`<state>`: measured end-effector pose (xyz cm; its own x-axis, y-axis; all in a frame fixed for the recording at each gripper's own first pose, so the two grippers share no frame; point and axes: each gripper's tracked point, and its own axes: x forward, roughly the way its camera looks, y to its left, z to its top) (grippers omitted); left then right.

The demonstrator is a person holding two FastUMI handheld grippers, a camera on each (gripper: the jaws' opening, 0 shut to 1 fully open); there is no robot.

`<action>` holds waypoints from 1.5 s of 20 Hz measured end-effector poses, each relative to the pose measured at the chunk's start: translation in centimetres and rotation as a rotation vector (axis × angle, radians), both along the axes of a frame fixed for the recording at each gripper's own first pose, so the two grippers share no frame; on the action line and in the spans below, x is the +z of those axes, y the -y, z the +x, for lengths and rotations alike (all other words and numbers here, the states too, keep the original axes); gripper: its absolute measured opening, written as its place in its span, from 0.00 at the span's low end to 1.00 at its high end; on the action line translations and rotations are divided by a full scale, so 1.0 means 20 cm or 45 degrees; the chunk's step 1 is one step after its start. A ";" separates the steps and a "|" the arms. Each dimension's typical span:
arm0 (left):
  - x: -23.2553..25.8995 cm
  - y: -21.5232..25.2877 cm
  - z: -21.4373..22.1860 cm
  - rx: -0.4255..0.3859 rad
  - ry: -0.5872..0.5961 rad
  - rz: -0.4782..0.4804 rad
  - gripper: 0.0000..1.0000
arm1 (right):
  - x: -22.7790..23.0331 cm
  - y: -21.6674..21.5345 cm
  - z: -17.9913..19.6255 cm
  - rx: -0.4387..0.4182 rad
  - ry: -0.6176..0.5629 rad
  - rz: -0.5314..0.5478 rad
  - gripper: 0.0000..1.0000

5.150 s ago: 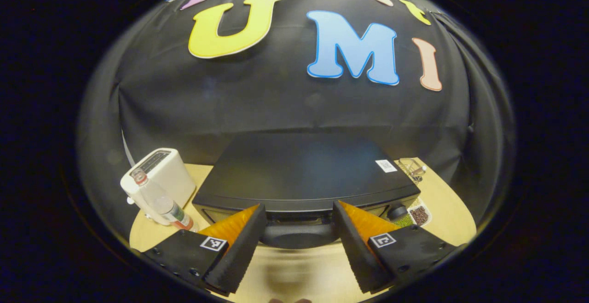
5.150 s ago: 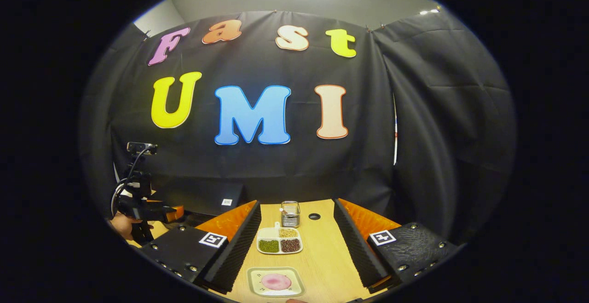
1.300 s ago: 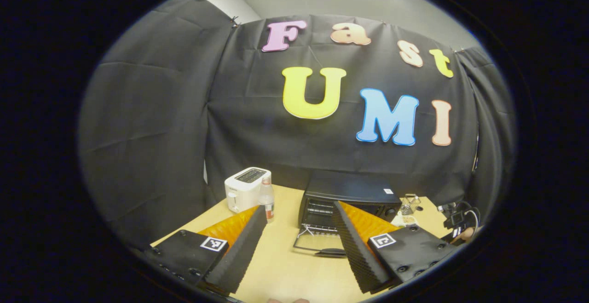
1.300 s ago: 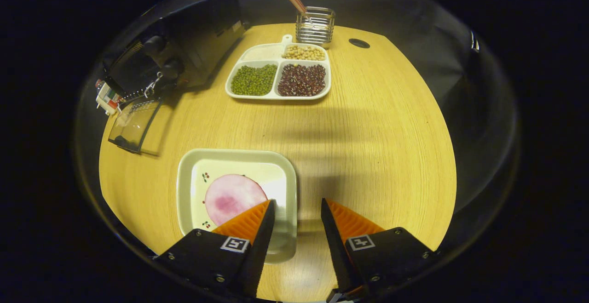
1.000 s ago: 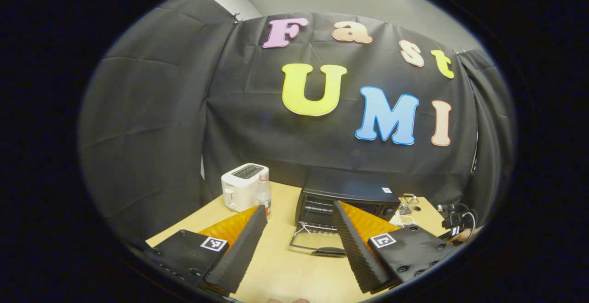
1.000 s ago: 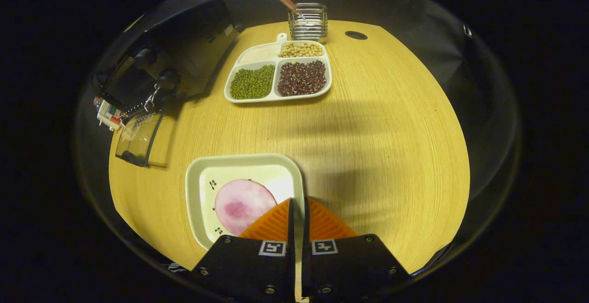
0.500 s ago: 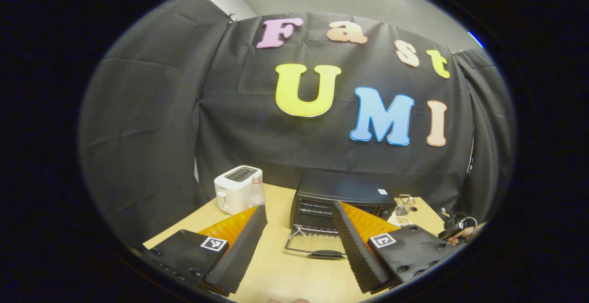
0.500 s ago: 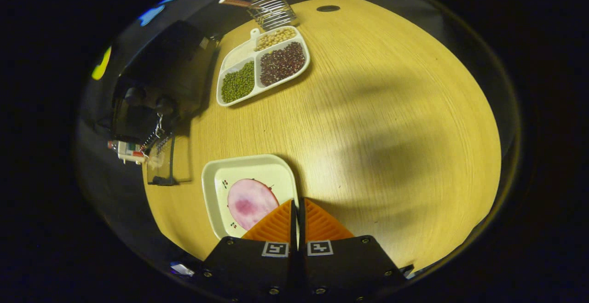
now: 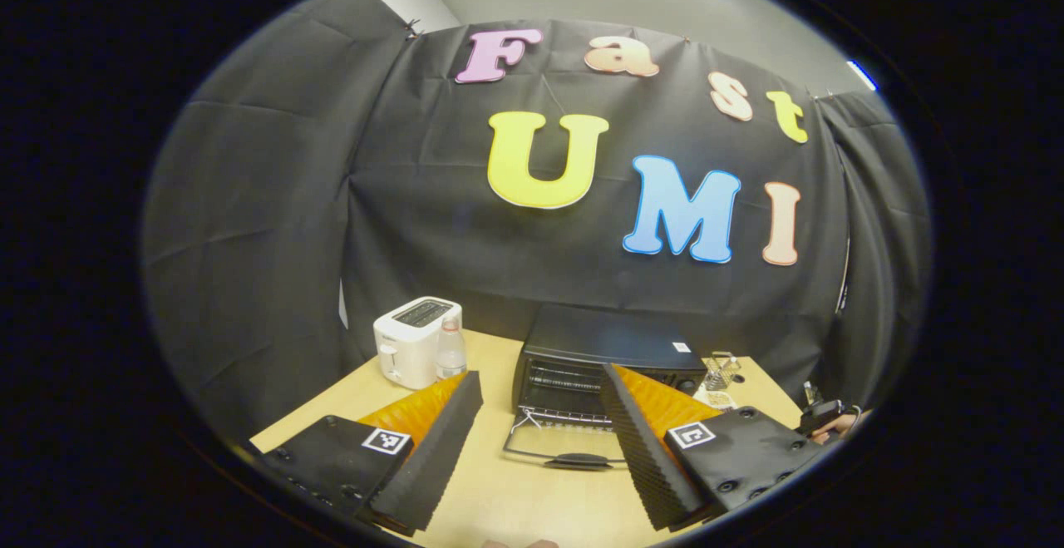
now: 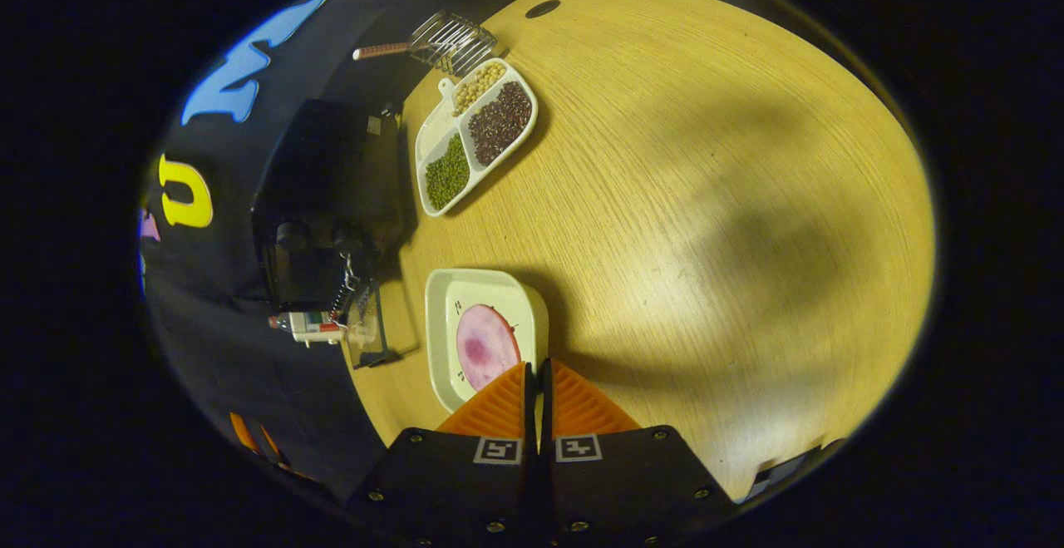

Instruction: Open the electric oven with the left hand, put the food in, and close the electric oven.

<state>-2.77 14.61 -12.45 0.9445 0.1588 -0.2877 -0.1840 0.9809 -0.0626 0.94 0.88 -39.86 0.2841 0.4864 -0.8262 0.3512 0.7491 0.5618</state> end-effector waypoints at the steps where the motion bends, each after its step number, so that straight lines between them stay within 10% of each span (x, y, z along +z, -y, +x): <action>1: 0.00 0.01 0.00 -0.003 0.001 -0.003 1.00 | 0.00 -0.01 -0.01 -0.018 0.003 0.022 0.01; 15: 0.11 0.04 0.06 -0.038 0.063 0.002 1.00 | 0.30 -0.17 -0.09 -0.266 0.105 0.277 0.01; 30: 0.40 -0.03 0.08 -0.218 0.227 0.013 0.99 | 0.67 -0.84 -0.10 -0.440 0.175 0.362 0.00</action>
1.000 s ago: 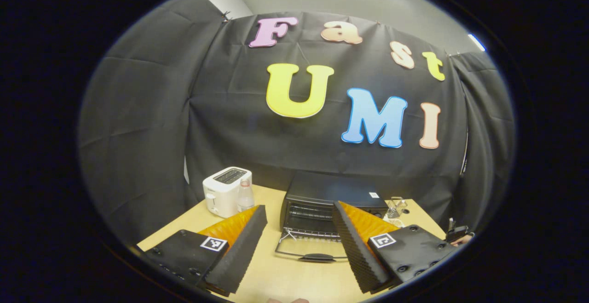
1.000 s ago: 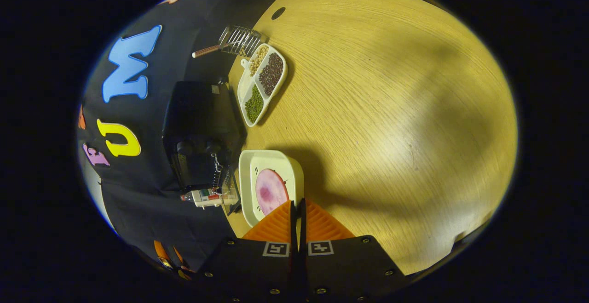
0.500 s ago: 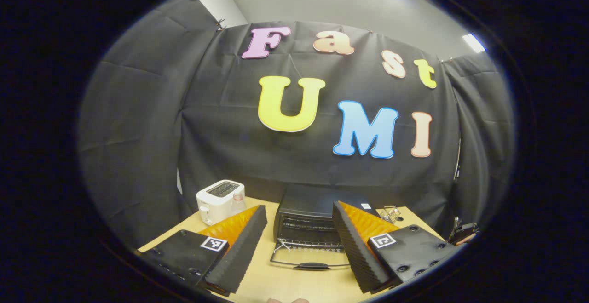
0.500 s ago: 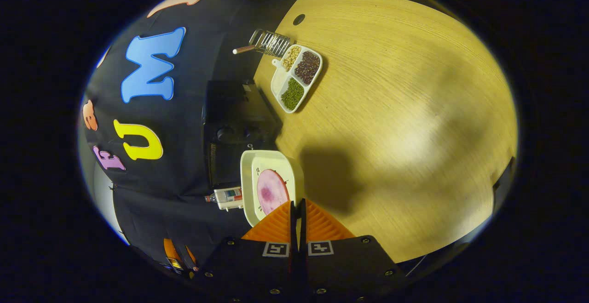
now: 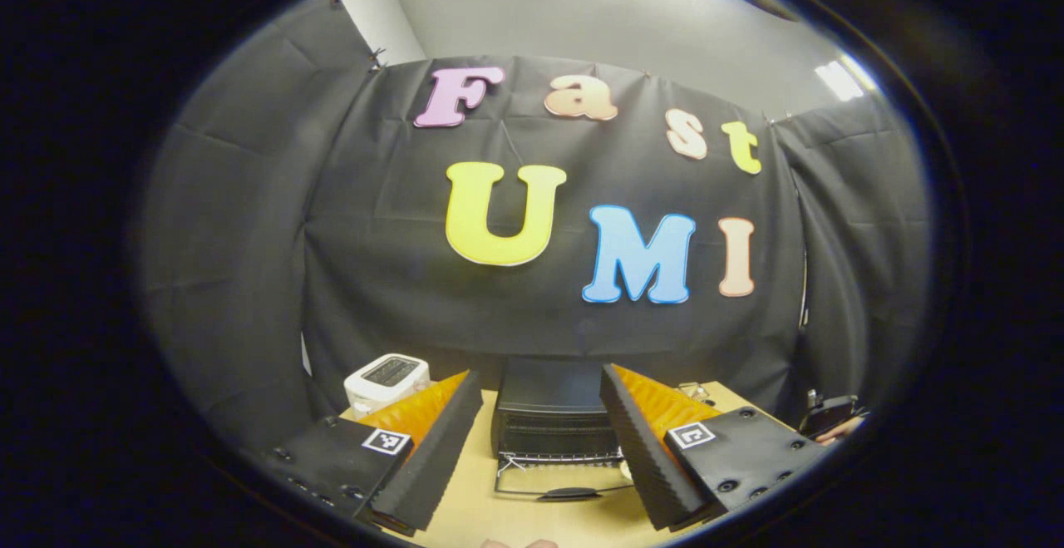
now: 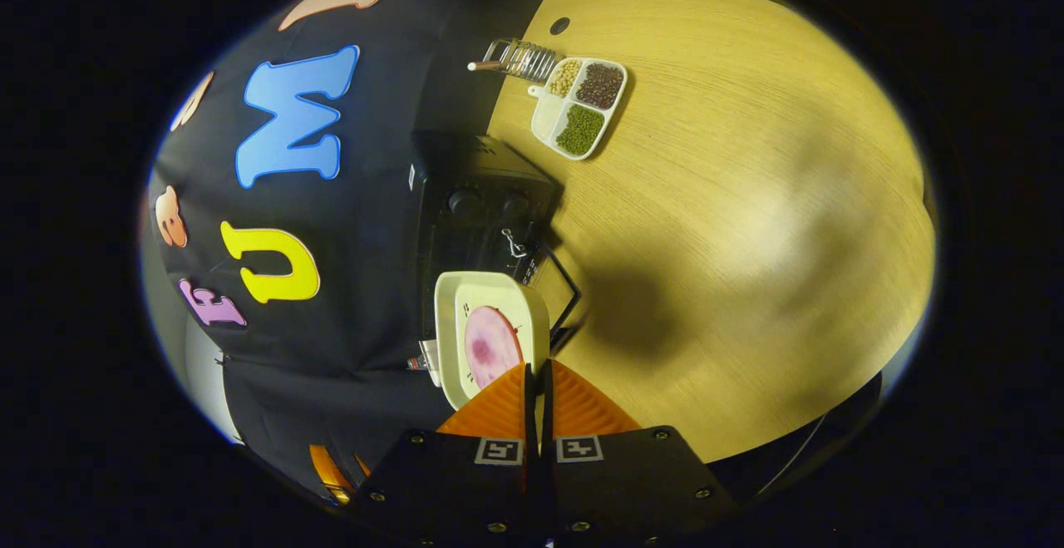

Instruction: Open the electric oven with the left hand, put the food in, and close the electric oven.

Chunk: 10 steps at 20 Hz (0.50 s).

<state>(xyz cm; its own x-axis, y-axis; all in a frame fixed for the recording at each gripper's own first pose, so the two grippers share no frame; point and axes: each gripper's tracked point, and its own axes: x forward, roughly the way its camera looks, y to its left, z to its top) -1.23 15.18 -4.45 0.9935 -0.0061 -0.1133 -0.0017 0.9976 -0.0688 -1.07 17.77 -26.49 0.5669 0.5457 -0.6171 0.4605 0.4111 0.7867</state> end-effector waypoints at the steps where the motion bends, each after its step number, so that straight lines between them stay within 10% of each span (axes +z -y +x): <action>1: 0.01 -0.03 -0.01 -0.007 0.009 -0.009 1.00 | -0.01 -0.04 0.01 -0.005 -0.009 -0.014 0.00; 10: 0.00 -0.28 -0.10 0.021 -0.003 0.021 1.00 | -0.15 -0.32 0.25 -0.179 -0.095 -0.018 0.01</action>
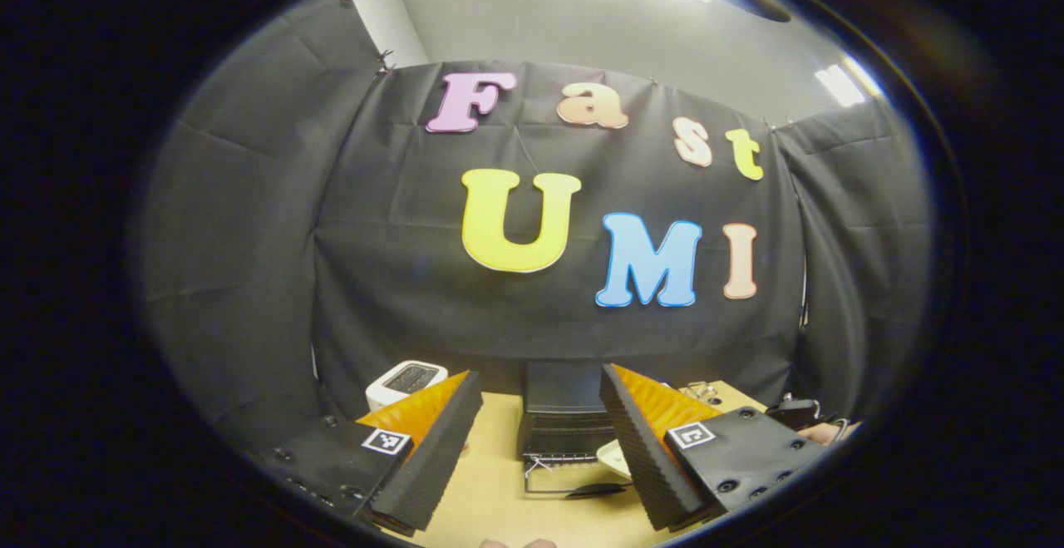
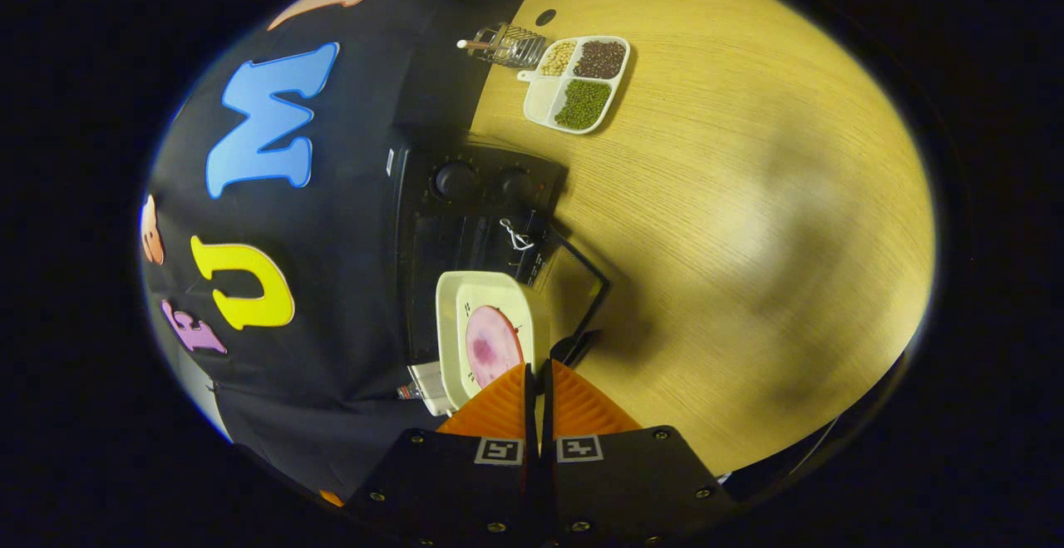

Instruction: Open the electric oven with the left hand, put the food in, and close the electric oven.

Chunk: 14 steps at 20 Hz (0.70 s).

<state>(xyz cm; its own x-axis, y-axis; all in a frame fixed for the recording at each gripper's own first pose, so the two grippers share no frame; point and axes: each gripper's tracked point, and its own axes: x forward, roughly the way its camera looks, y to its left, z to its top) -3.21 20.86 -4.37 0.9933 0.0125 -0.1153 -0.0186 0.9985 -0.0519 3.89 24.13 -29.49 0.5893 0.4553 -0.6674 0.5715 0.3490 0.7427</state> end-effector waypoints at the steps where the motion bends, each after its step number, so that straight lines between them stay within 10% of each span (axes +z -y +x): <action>1: 0.00 -0.03 -0.02 0.014 -0.004 0.000 1.00 | 0.00 -0.03 0.05 -0.030 0.000 0.009 0.01; 14: -0.08 -0.38 -0.12 0.215 -0.071 -0.005 0.97 | -0.15 -0.35 0.63 -0.384 0.040 -0.082 0.01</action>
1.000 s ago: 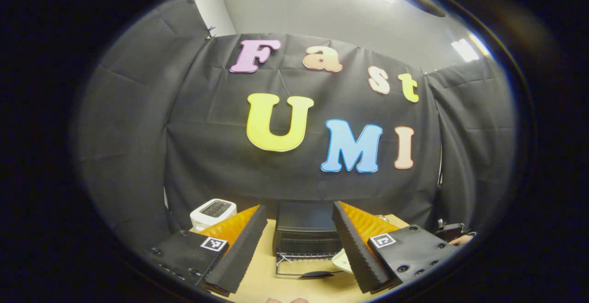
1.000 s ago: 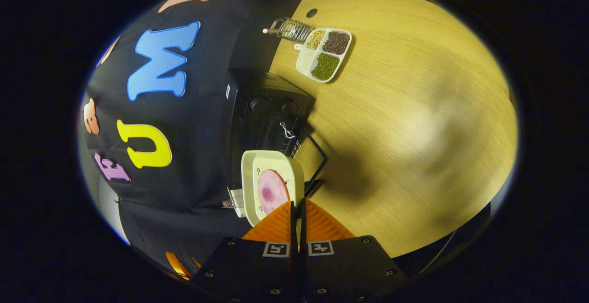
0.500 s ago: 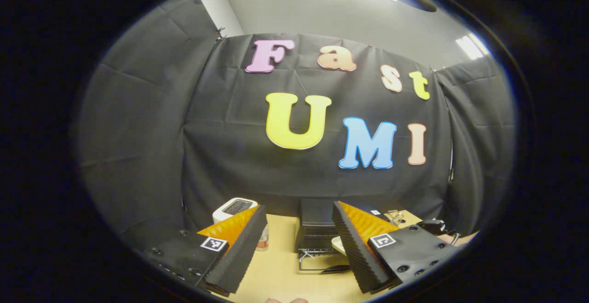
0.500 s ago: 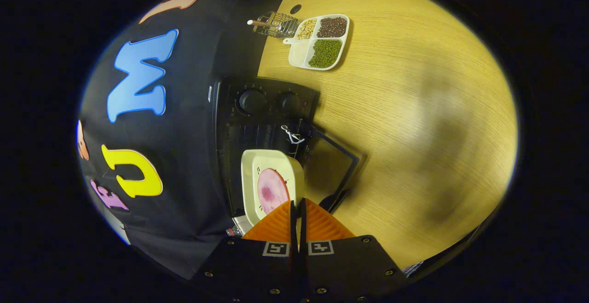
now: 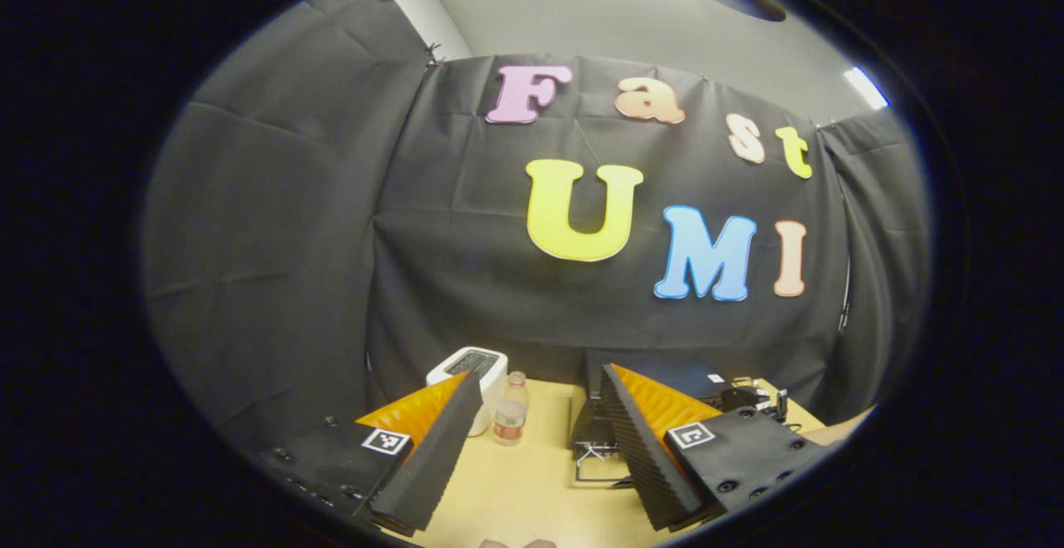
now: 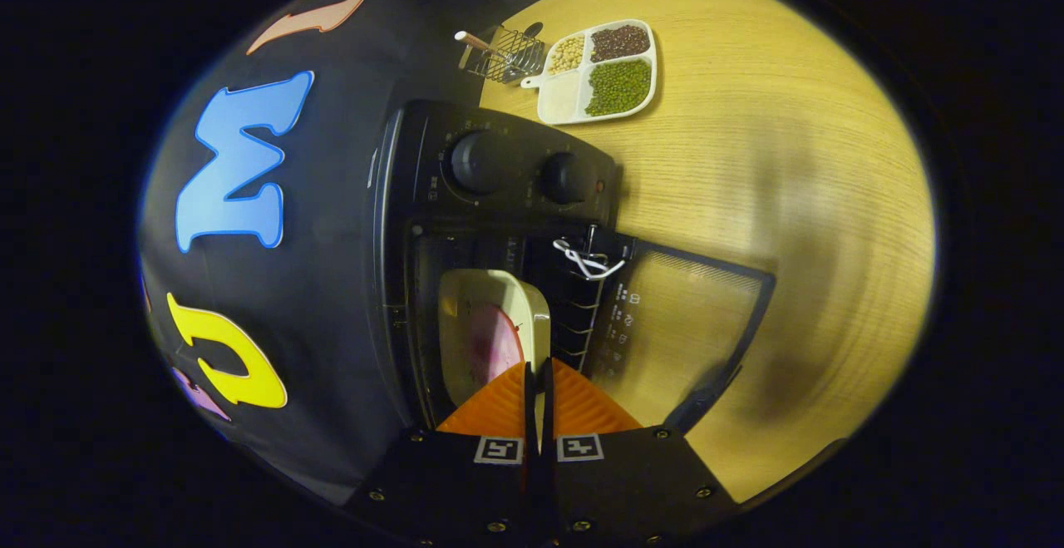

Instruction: Open the electric oven with the left hand, put the food in, and close the electric oven.

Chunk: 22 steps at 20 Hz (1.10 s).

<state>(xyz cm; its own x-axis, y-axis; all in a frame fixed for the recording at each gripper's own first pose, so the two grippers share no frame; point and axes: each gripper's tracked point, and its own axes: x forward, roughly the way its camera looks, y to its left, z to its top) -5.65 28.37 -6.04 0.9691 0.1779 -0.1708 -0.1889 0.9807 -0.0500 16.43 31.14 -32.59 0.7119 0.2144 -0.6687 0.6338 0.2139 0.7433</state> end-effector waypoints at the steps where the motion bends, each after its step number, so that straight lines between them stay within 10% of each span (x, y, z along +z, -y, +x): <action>1: -0.01 -0.02 -0.02 0.014 -0.009 0.000 0.96 | -0.02 -0.02 0.03 0.000 -0.001 -0.013 0.01; 12: -0.02 -0.15 -0.18 0.140 -0.058 0.028 0.97 | -0.16 -0.08 0.27 -0.140 -0.007 -0.046 0.03; 16: -0.03 -0.11 -0.19 0.136 -0.064 0.028 0.97 | -0.15 -0.11 0.31 -0.090 0.017 -0.052 0.05; 22: -0.06 0.09 -0.10 0.037 -0.053 -0.002 1.00 | -0.01 -0.13 0.18 0.189 0.104 -0.161 0.37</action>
